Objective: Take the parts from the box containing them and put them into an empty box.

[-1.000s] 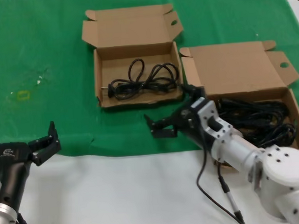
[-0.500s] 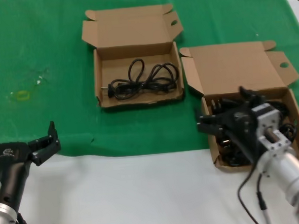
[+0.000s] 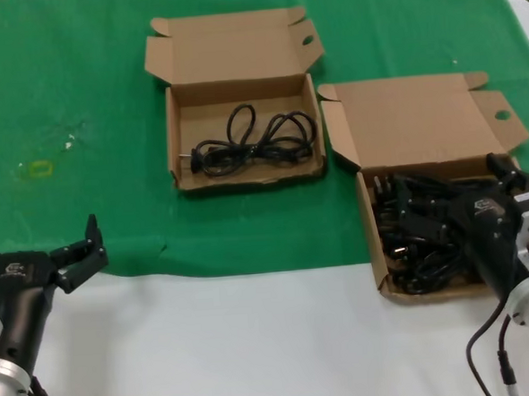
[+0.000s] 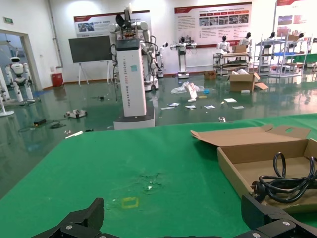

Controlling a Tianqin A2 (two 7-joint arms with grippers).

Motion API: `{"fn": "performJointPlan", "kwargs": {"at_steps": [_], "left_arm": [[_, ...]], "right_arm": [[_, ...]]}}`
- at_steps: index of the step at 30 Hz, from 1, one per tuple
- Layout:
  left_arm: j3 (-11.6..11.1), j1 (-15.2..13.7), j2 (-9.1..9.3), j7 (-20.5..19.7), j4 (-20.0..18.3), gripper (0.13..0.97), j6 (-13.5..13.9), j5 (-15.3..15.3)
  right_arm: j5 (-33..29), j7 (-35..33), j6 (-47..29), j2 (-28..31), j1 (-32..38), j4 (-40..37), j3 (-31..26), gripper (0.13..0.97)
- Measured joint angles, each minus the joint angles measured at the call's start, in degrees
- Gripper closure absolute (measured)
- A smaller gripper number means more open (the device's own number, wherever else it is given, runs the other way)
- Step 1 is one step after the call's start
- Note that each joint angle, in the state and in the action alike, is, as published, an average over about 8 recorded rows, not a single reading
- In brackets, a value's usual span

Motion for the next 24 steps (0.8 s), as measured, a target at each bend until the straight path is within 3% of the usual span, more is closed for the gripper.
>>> {"fn": "performJointPlan", "kwargs": {"at_steps": [24], "left_arm": [[0.0,0.0,0.00,0.0,0.0,0.132,0.0,0.0]], "right_arm": [[0.0,0.0,0.0,0.0,0.0,0.0,0.0,0.129]]}}
